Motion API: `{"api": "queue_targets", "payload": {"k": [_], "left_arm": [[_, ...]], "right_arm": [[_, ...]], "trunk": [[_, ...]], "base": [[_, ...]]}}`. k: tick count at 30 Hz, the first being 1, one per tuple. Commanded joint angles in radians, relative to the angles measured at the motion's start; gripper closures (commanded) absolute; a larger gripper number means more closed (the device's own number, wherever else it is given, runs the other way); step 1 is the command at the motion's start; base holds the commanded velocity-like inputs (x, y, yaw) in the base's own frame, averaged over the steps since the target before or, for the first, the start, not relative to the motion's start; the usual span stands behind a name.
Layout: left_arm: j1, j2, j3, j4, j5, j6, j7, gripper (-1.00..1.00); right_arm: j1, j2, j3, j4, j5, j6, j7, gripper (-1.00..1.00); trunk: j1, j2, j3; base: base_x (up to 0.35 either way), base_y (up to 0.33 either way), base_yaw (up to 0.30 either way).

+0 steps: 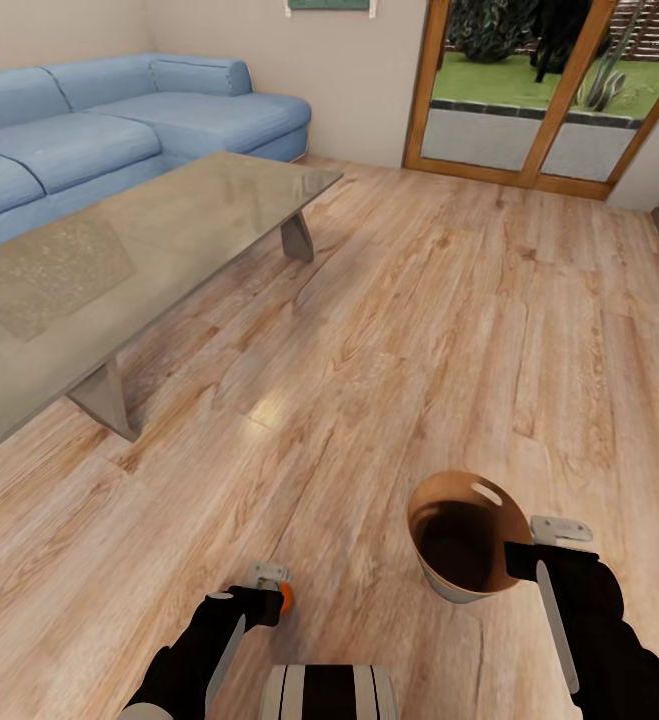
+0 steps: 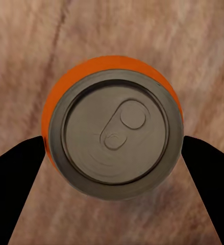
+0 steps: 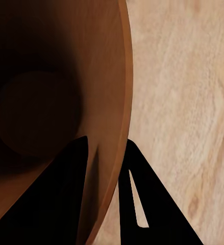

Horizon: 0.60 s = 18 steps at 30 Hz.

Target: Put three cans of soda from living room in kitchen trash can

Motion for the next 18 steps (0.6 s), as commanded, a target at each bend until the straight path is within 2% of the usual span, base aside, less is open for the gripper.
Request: {"api": "queue_targets", "payload": {"k": [1,18], "left_arm": [[0.0,0.0,0.0,0.0,0.0,0.0,0.0,1.0],[0.0,0.0,0.0,0.0,0.0,0.0,0.0,1.0]], "right_arm": [[0.0,0.0,0.0,0.0,-0.005,0.0,0.001,1.0],[0.0,0.0,0.001,0.0,-0.005,0.0,0.001,1.0]], "trunk": [[0.0,0.0,0.002],[0.0,0.0,0.029]], "base": [[0.0,0.0,0.0],[0.0,0.0,0.0]]}}
